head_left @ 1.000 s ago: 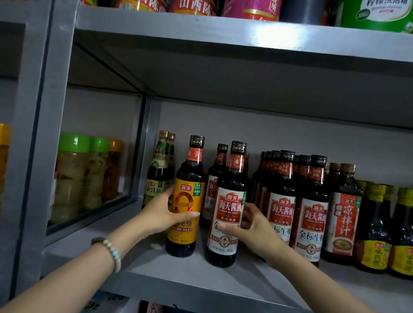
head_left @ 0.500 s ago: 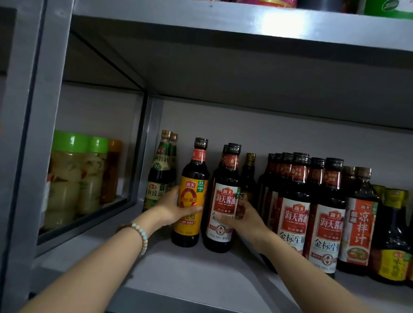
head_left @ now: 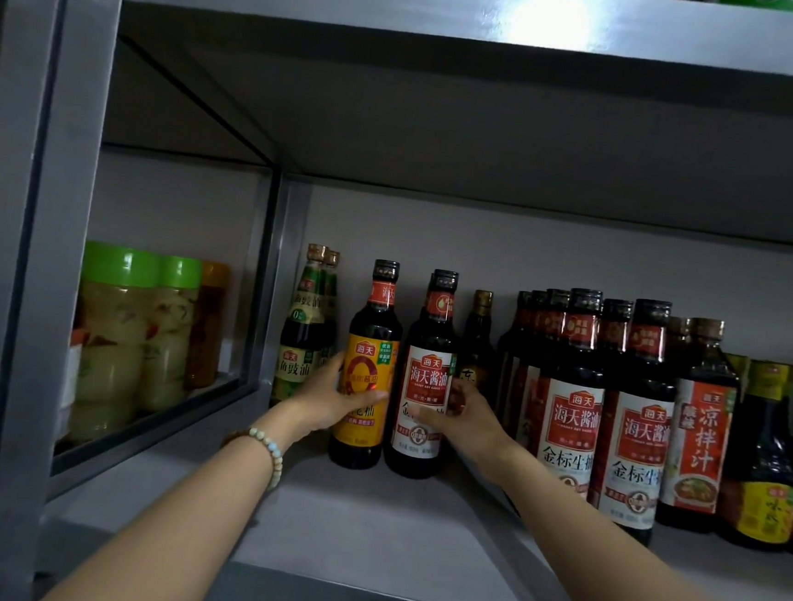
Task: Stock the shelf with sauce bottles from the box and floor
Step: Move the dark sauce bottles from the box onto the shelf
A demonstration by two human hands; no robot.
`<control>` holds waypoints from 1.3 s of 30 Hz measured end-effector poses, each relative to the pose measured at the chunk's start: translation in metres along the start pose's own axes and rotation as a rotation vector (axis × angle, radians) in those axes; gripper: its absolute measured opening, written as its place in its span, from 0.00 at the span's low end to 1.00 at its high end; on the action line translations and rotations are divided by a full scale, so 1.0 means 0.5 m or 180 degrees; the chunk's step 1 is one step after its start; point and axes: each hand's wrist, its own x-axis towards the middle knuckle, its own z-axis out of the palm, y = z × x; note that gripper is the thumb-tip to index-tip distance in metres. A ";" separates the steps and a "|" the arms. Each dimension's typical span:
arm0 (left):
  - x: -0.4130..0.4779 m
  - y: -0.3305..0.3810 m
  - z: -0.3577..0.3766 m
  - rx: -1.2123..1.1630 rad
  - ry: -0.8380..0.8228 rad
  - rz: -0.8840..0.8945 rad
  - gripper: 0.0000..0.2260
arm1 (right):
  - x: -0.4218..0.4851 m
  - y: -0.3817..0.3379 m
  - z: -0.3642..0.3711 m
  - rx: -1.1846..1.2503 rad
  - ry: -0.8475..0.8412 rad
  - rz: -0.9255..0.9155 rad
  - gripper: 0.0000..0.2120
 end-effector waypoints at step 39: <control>-0.107 0.047 0.021 0.1072 0.0481 0.0346 0.33 | -0.130 -0.056 -0.070 -0.0757 -0.0286 0.0413 0.30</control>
